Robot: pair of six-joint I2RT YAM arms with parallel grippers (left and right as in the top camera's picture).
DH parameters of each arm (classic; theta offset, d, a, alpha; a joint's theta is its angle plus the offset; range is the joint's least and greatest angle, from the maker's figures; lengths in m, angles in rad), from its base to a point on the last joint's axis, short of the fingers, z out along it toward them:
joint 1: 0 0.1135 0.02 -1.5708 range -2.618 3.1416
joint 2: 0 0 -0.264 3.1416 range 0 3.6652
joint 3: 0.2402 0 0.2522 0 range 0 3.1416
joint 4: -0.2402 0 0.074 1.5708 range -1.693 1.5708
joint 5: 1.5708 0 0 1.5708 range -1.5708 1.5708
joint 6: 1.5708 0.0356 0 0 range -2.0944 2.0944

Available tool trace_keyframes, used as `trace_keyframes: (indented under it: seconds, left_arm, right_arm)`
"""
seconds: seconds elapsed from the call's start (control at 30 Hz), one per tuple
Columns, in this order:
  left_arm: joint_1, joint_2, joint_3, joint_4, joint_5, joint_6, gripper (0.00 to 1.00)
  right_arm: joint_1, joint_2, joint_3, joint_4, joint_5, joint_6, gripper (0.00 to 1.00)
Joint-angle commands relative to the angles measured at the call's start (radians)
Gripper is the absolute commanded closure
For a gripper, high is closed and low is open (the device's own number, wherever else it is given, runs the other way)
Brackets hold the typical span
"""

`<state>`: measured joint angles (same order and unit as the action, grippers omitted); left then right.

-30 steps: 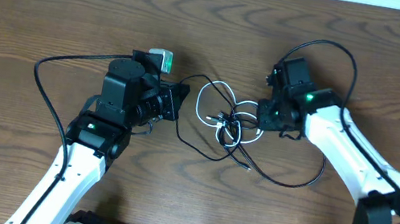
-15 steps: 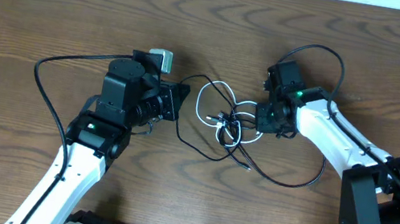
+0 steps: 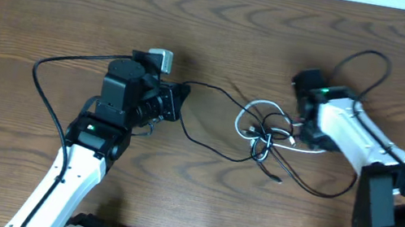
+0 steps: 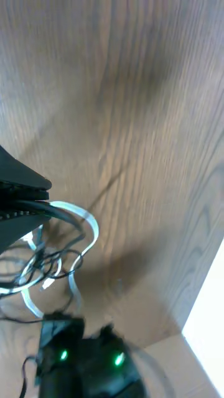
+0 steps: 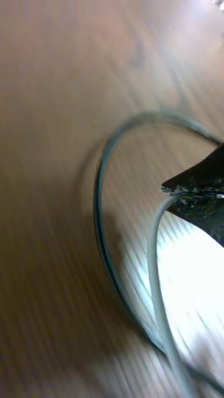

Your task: Untangle cables

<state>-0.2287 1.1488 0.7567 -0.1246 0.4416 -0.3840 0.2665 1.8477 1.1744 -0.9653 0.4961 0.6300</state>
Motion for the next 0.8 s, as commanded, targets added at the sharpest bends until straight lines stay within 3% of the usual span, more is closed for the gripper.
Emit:
trace_keyframes:
  seconds: [0.0, 0.47, 0.77]
  left_arm:
    - [0.085, -0.019, 0.001, 0.001, -0.035, 0.020, 0.92]
    - [0.510, -0.080, 0.001, -0.002, 0.005, 0.005, 0.92]
    - [0.623, -0.079, 0.001, -0.024, 0.071, -0.027, 0.92]
  right_arm:
    - [-0.088, 0.011, 0.009, -0.016, 0.072, 0.077, 0.99]
    - [-0.262, 0.011, 0.009, -0.030, 0.064, 0.068, 0.99]
    - [-0.331, 0.011, 0.009, -0.002, 0.006, 0.005, 0.99]
